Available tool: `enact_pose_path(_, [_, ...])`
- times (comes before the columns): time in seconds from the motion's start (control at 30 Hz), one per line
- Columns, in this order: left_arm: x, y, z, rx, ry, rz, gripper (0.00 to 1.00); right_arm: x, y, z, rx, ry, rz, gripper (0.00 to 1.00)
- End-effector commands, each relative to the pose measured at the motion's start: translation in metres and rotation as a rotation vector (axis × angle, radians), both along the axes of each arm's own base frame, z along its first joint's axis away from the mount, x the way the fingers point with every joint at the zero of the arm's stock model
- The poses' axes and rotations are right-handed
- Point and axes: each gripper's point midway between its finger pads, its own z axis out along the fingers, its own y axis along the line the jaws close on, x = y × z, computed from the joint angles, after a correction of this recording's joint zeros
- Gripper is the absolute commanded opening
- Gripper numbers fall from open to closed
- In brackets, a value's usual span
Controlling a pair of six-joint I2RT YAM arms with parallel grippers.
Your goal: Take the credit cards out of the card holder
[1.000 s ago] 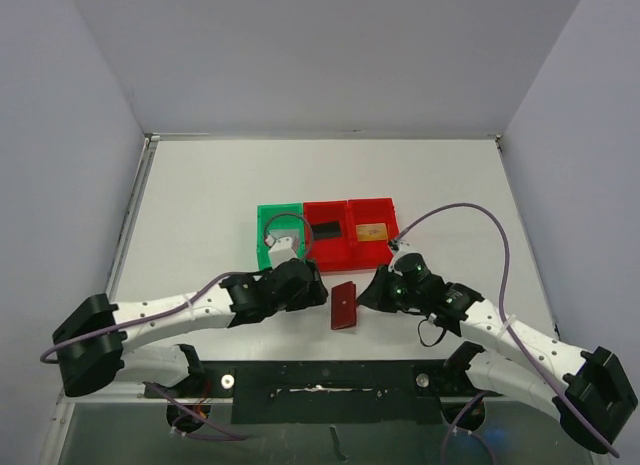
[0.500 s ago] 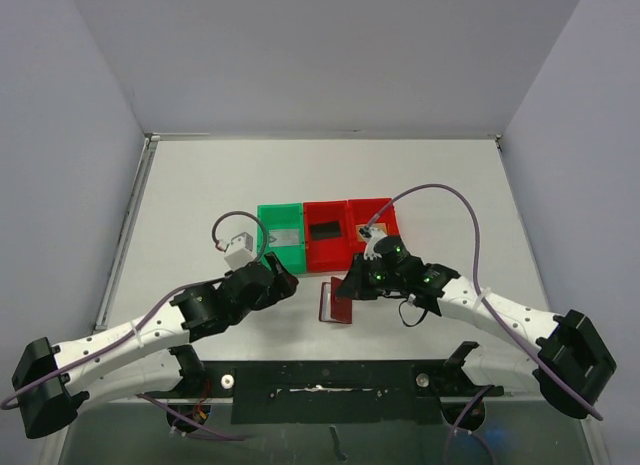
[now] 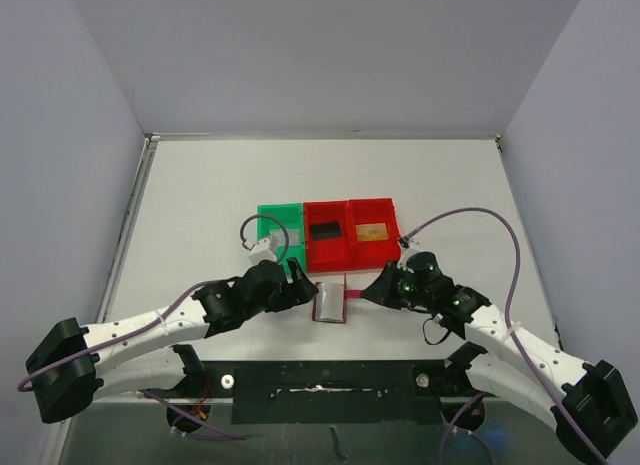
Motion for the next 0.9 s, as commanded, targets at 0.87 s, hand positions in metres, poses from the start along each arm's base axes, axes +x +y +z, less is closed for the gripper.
enact_pose_path(0.87, [0.01,-0.087,-0.018,0.011,0.059,-0.292,0.69,-0.006,-0.071,-0.092,-0.175,0.216,-0.244,0.06])
